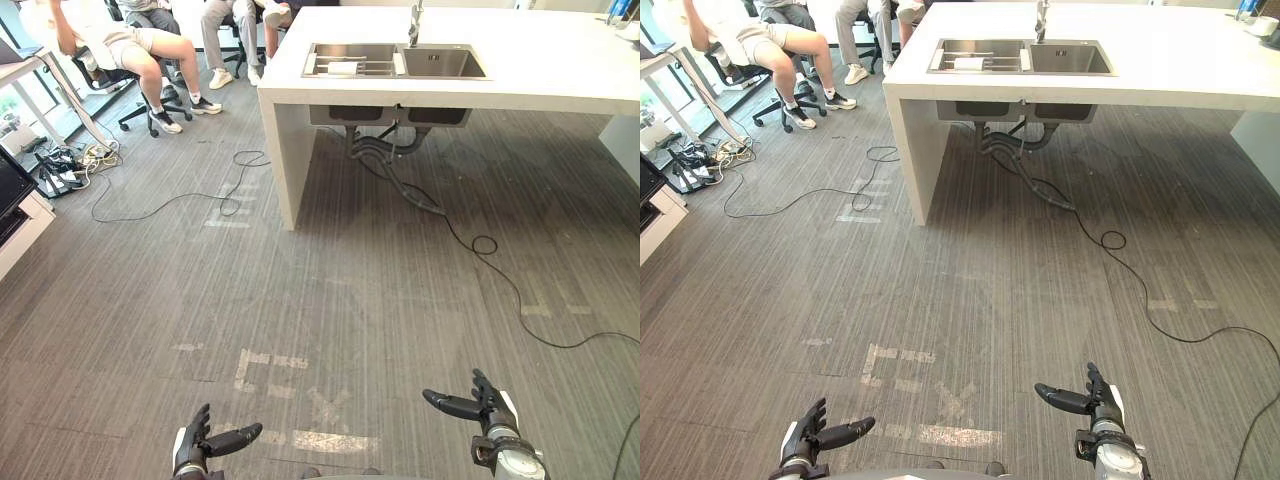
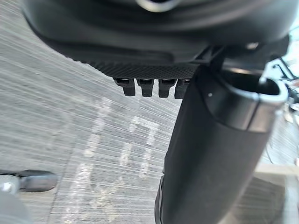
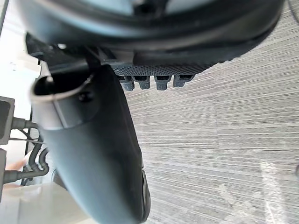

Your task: Walk over to the sink, pick up the cup, carry it to the dishwasher, place the cup inside the dishwasher, then close the dishwasher door

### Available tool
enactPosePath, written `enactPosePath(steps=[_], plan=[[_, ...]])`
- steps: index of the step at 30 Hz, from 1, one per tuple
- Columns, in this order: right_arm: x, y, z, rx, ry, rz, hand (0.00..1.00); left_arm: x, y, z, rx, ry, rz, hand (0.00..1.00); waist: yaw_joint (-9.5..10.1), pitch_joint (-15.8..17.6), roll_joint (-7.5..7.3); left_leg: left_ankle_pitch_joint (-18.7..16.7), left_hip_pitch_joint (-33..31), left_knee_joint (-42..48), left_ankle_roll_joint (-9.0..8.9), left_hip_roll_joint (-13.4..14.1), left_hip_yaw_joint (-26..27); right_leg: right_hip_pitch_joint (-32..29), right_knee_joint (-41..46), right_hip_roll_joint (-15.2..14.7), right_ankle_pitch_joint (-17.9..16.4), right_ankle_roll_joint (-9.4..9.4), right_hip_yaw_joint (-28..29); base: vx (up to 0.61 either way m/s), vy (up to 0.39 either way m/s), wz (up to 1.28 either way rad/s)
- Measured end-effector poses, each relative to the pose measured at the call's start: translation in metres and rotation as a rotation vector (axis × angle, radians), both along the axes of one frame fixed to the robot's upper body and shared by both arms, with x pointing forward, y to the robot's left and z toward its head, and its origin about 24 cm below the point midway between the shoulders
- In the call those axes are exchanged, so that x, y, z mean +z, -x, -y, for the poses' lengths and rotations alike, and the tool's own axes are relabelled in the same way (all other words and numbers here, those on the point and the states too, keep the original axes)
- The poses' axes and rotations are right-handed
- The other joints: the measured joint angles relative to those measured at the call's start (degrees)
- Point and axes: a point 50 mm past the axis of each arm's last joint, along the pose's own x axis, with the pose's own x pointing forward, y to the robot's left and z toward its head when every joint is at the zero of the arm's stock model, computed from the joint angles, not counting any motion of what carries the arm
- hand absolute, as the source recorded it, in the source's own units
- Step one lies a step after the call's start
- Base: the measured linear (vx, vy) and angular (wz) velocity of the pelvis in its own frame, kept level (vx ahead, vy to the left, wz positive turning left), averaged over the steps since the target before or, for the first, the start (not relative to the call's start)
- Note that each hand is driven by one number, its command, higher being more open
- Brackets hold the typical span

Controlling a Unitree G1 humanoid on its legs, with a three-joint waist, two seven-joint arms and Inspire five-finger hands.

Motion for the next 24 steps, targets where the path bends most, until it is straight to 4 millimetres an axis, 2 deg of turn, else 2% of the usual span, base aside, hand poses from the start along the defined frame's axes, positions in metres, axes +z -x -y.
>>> enactPosePath(steps=[4, 9, 24], plan=[[-0.005, 0.006, -0.003, -0.021, -0.017, -0.026, 1.0, -0.004, 0.009, 0.002, 0.014, 0.012, -0.039, 1.0, 0.01, 0.05, -0.07, 0.05, 0.05, -0.28, 0.01, 0.0, 0.13, 0.0, -0.3, 0.02, 0.27, -0.07, 0.12, -0.02, 0.007, -0.01], [-0.009, 0.01, -0.006, -0.068, -0.041, -0.033, 1.0, -0.005, 0.01, 0.002, 0.024, 0.018, -0.041, 1.0, 0.08, 0.11, -0.15, 0.2, 0.33, -0.87, 0.09, 0.05, 0.25, 0.08, -0.58, 0.09, 0.28, -0.08, 0.28, 0.0, 0.004, -0.01], [-0.014, 0.011, -0.017, -0.082, -0.079, -0.04, 1.0, -0.005, 0.0, 0.011, 0.021, 0.042, -0.015, 1.0, 0.2, 0.92, -1.31, -0.41, 1.51, -0.97, -0.39, 0.04, 1.78, 0.85, -0.8, 0.03, 0.2, 0.06, 1.55, 0.0, 0.015, -0.05]])
